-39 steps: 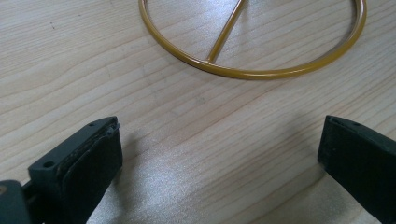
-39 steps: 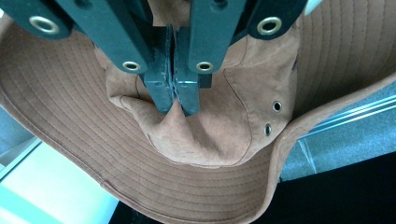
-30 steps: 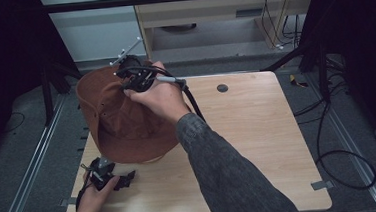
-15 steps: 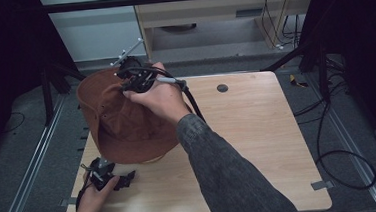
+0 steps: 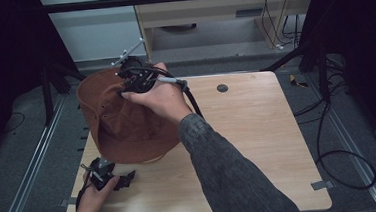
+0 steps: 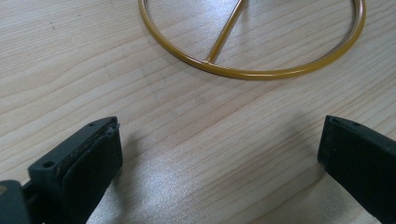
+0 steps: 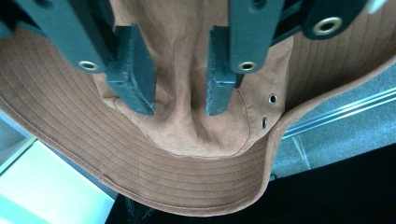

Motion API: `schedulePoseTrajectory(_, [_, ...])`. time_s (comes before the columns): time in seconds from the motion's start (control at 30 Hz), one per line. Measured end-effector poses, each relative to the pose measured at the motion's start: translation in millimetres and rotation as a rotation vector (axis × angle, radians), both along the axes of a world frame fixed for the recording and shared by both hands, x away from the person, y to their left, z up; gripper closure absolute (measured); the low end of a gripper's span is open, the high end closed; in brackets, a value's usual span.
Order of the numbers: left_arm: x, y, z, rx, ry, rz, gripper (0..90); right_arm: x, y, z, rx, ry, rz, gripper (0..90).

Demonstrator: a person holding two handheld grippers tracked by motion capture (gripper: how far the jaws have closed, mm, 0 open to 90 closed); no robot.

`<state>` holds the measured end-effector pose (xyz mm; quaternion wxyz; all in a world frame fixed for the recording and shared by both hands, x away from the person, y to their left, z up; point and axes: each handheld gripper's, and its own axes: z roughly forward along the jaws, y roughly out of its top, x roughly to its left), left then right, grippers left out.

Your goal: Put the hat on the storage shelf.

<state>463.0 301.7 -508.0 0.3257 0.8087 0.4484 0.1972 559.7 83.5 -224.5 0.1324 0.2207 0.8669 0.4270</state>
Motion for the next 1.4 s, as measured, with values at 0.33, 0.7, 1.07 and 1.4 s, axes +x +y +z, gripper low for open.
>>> schedulePoseTrajectory(0.33, [0.5,-0.4,-0.4,-0.008,-0.002,0.004,0.0,-8.8,-11.4,7.5,0.017,-0.004,0.007,49.7])
schedulePoseTrajectory(0.7, [0.9,-0.7,-0.3,-0.005,-0.003,0.006,0.0,-11.7,-39.2,9.3,0.058,-0.007,-0.019,41.5])
schedulePoseTrajectory(1.07, [1.1,-1.0,-0.5,-0.008,-0.001,0.007,0.0,-14.3,-57.7,8.5,0.076,-0.02,-0.048,29.3])
schedulePoseTrajectory(1.4, [1.1,-1.0,-0.4,-0.007,-0.002,0.006,0.0,-19.9,-79.4,6.4,0.091,-0.039,-0.096,13.7])
